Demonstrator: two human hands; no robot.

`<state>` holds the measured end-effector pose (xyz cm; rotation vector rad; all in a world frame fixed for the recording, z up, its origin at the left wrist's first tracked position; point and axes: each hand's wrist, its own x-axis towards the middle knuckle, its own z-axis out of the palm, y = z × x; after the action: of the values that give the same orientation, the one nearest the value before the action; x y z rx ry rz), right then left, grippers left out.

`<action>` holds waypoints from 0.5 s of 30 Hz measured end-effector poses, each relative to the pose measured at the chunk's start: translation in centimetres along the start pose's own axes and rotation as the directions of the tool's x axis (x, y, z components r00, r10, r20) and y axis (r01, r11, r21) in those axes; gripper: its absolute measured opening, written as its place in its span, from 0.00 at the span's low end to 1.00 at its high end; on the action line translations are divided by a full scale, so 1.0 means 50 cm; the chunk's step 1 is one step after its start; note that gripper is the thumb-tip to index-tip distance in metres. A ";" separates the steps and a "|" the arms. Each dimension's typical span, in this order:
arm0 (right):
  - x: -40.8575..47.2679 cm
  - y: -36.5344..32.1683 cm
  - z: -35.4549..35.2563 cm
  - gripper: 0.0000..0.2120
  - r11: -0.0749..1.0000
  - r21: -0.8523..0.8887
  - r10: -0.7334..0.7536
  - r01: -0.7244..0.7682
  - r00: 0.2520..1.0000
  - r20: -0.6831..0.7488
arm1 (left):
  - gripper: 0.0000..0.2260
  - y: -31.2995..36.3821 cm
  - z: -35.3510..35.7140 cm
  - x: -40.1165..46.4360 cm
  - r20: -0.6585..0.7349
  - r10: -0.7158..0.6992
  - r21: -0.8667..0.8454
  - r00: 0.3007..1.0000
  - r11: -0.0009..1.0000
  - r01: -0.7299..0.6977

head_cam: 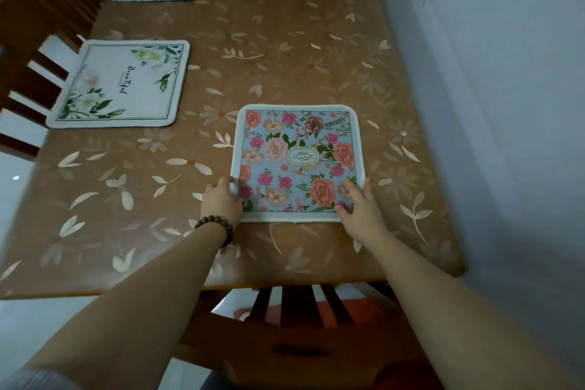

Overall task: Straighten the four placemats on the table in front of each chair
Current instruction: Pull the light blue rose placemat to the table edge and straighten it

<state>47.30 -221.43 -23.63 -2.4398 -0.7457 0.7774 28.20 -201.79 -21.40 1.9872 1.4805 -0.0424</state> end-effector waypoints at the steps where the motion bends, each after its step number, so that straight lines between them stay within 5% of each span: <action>1: -0.004 -0.009 0.009 0.30 1.000 -0.019 -0.012 0.013 1.000 0.015 | 0.21 -0.015 -0.007 -0.007 -0.006 -0.012 -0.006 1.000 1.000 0.012; 15: -0.149 0.026 0.041 0.34 0.996 -0.071 0.055 -0.048 0.993 0.103 | 0.28 -0.107 -0.038 -0.107 0.187 0.076 -0.035 0.979 0.997 -0.071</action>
<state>41.30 -226.47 -23.06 -2.5043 -0.7626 0.9196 20.99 -204.57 -20.36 1.9552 1.2801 -0.1721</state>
